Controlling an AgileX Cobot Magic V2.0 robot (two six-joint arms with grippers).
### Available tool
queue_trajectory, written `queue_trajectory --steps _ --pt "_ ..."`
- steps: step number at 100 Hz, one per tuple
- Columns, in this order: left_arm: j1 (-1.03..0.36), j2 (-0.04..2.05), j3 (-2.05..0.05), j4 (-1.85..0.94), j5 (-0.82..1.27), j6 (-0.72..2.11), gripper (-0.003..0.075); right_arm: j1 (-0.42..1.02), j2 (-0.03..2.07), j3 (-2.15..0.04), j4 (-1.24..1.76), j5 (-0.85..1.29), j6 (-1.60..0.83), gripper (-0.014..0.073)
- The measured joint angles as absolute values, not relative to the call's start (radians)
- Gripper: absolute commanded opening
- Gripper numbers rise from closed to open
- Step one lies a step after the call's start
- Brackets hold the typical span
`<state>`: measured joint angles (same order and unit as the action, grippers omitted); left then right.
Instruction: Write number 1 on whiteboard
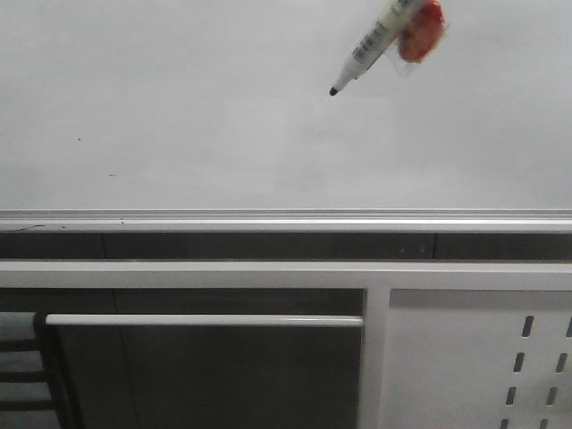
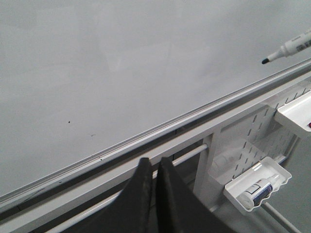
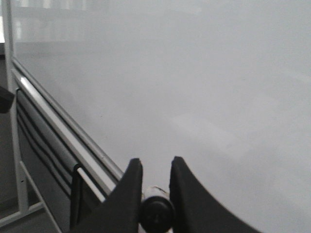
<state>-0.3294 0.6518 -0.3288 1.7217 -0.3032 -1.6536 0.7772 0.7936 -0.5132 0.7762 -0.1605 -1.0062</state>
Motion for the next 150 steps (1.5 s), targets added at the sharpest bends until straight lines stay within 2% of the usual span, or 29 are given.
queue_trajectory --steps 115,150 --pt "-0.329 0.652 -0.329 1.719 -0.276 -1.654 -0.0018 0.777 0.855 -0.564 0.727 -0.329 -1.008 -0.0062" --pt "-0.329 0.652 -0.329 1.719 -0.276 -1.654 -0.0018 0.777 0.935 -0.564 0.727 -0.34 -1.008 -0.0062"
